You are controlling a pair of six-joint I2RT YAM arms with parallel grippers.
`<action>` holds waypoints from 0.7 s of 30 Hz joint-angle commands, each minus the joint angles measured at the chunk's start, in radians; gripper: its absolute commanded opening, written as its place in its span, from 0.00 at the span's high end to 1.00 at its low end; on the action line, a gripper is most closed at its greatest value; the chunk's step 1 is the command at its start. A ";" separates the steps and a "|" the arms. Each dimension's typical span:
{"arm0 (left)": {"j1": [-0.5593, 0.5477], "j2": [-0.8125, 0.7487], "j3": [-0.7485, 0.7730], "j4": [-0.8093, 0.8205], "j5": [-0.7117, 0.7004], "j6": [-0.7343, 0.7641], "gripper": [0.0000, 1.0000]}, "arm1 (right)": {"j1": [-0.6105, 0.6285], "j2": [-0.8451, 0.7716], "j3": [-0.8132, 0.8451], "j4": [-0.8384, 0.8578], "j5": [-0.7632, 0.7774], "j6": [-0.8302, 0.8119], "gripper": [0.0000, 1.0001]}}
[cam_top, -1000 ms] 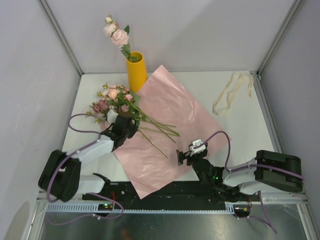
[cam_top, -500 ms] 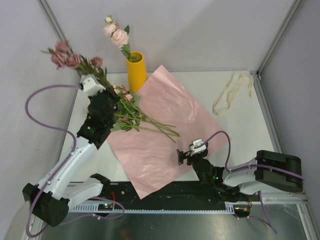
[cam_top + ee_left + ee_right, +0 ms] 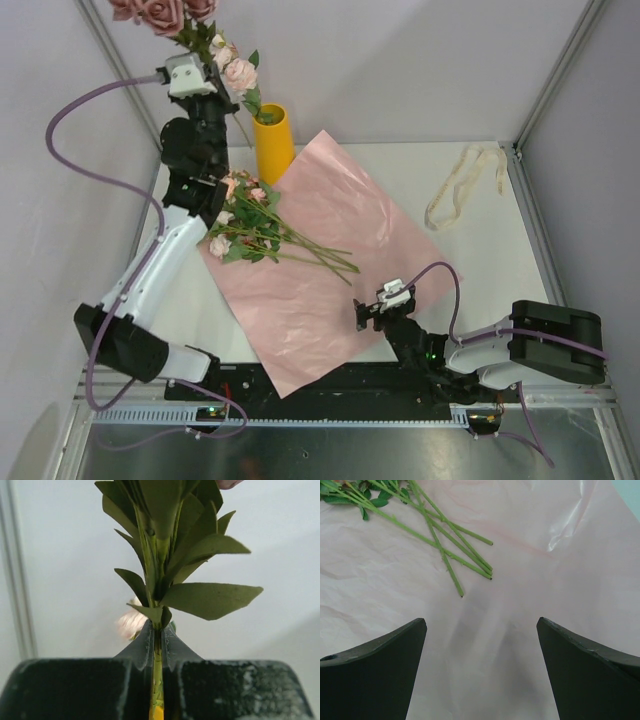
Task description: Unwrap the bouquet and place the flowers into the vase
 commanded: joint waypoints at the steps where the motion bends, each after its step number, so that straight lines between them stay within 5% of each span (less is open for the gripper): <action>1: 0.010 0.093 0.118 0.151 0.141 0.151 1.00 | 0.019 0.017 0.038 0.024 0.052 -0.044 0.01; 13: 0.060 0.386 0.397 0.265 0.299 0.068 1.00 | 0.020 0.013 0.027 0.072 0.035 -0.053 0.01; 21: 0.075 0.513 0.357 0.306 0.294 0.021 1.00 | 0.025 0.055 0.014 0.165 0.081 -0.112 0.01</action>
